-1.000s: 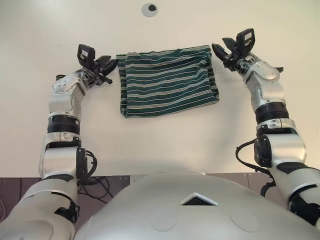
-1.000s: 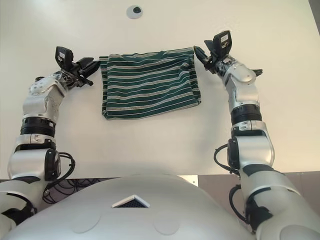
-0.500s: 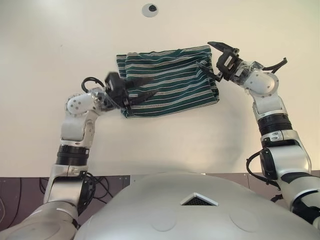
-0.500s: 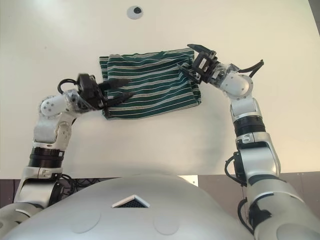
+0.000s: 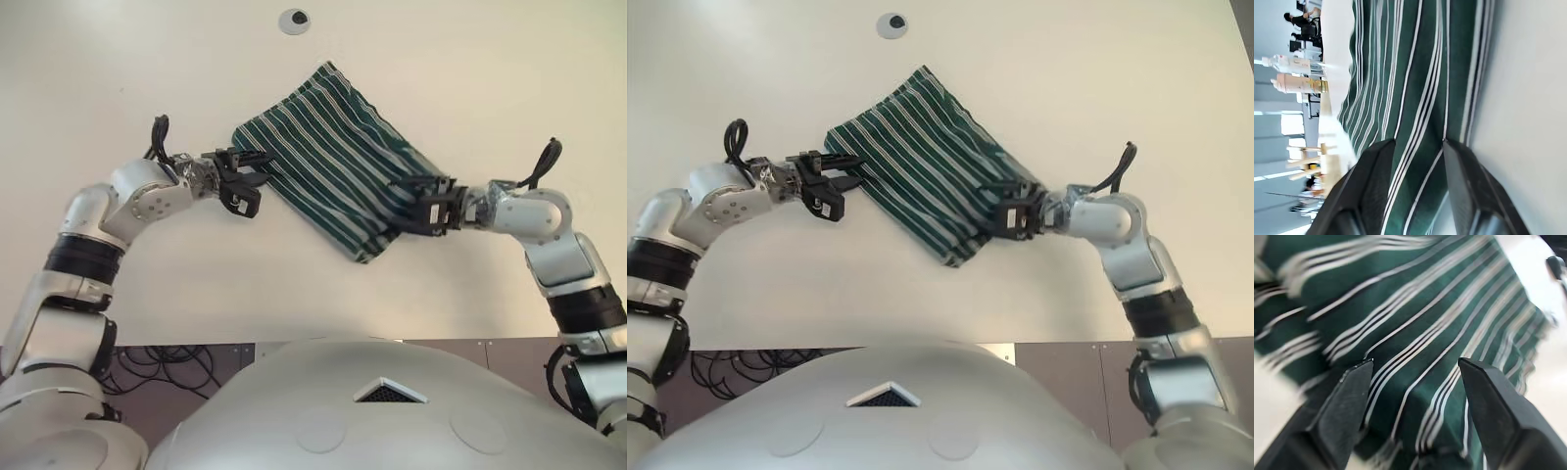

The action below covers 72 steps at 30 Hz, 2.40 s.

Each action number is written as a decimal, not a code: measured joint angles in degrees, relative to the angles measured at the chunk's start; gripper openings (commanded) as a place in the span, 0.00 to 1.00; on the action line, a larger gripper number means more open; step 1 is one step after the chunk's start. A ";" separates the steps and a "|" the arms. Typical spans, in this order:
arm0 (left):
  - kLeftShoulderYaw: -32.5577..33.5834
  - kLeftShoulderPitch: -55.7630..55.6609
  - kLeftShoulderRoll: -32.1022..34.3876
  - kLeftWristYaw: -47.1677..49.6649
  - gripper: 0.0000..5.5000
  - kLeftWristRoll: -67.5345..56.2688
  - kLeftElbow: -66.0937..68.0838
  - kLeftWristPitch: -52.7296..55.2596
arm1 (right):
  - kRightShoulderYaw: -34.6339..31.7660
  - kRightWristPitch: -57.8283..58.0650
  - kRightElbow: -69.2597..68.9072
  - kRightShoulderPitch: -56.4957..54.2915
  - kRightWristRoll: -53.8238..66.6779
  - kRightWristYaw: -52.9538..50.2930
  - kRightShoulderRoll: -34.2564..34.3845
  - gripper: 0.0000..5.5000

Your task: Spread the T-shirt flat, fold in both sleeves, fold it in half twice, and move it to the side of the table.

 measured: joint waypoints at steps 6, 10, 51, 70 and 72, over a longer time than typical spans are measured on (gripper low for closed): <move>-9.71 -10.01 2.93 25.03 0.32 21.82 9.75 -3.21 | 1.06 18.16 -16.26 6.54 24.66 -1.92 7.99 0.58; -11.45 -13.47 2.66 33.53 0.32 22.53 18.52 -4.57 | -10.24 20.66 -10.11 1.34 29.74 -6.73 7.96 0.58; 6.56 28.50 11.99 -9.11 0.32 -34.17 -1.79 -14.57 | -4.29 -24.25 20.99 1.06 7.35 0.98 -1.40 0.58; 4.02 22.71 5.82 -2.82 0.48 -25.79 2.28 -20.62 | 6.37 -41.08 32.06 -7.57 1.08 -4.85 3.30 0.58; 3.58 23.31 5.79 -3.22 0.42 -26.06 0.99 -20.20 | 8.24 -41.16 32.26 -8.38 1.06 -5.33 3.85 0.51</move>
